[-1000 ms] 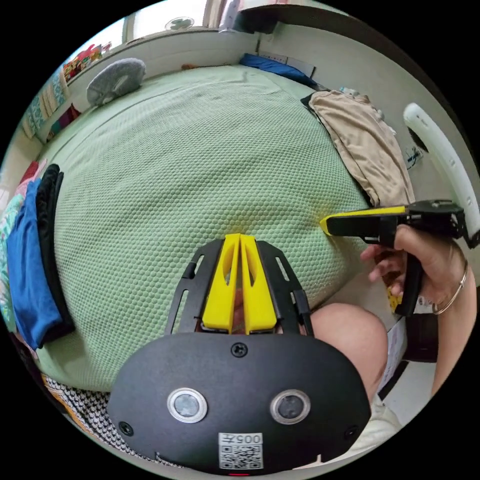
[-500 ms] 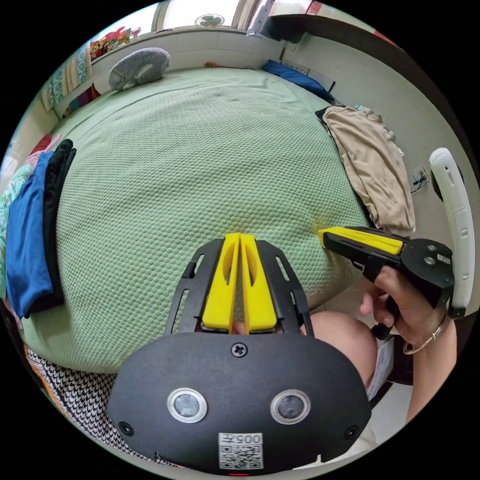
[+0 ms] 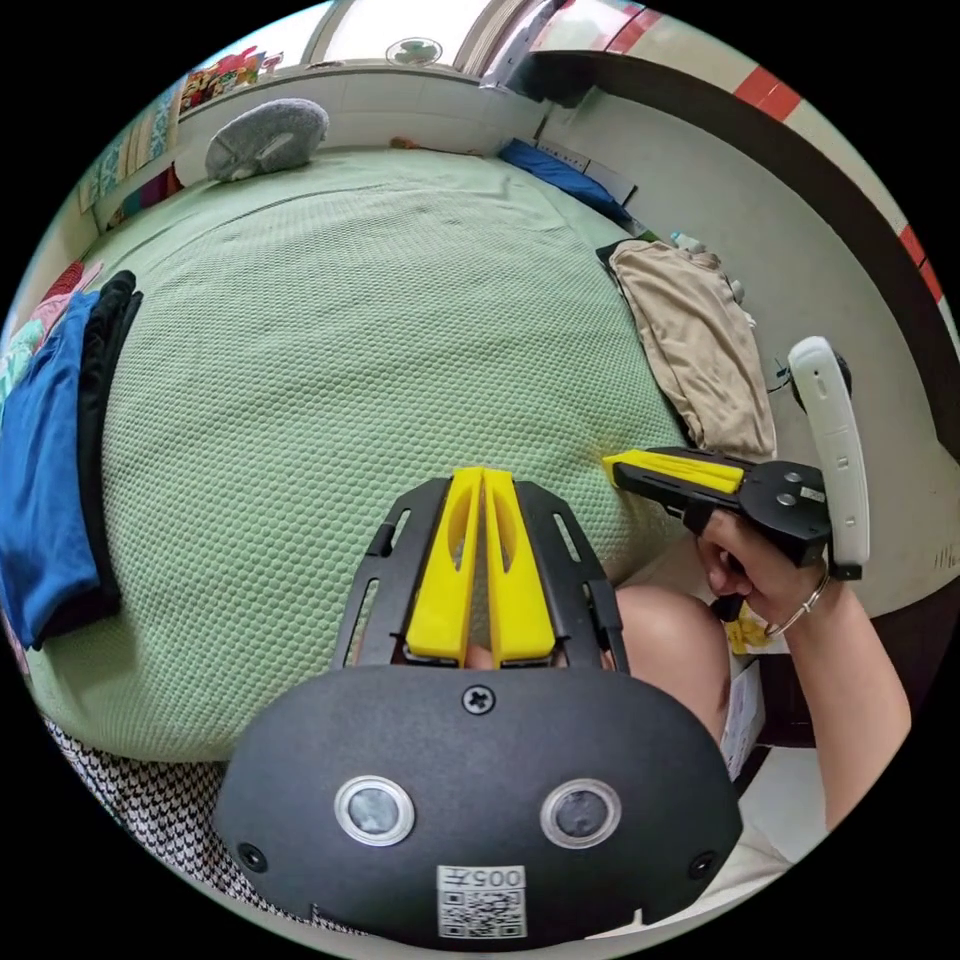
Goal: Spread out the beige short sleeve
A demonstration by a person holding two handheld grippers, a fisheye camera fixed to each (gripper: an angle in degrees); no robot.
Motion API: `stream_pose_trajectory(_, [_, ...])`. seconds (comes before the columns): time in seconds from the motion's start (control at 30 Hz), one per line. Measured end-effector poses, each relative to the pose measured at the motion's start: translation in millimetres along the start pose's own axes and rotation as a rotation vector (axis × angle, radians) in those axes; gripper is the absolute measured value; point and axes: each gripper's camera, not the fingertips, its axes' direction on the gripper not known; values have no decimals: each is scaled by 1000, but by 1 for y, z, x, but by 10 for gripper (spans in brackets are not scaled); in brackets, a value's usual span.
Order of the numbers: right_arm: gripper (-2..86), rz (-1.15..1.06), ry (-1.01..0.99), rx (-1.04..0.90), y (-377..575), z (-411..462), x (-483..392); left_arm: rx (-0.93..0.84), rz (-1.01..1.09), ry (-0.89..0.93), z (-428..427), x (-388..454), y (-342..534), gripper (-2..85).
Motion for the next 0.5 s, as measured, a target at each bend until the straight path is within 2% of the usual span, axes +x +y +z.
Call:
stream_pose_trajectory(0.07, [-13,-23,-34,31,9,-4,6,21,-22,-60,-7,-9,3,-2])
stream_pose_trajectory(0.2, [-12,-55,-48,89,21,-19,12,54,-53,-55,-15,-23,7,-2])
stream_pose_trajectory(0.27, [-11,95,-29,350,41,-53,34,51,-66,-50,-17,-32,8,-2])
stream_pose_trajectory(0.33, [-10,226,-70,458,51,-74,58,47,-80,-49,-19,-38,9,-2])
stream_pose_trajectory(0.5, [14,378,72,462,57,-103,112,45,-85,-26,-24,-52,12,-3])
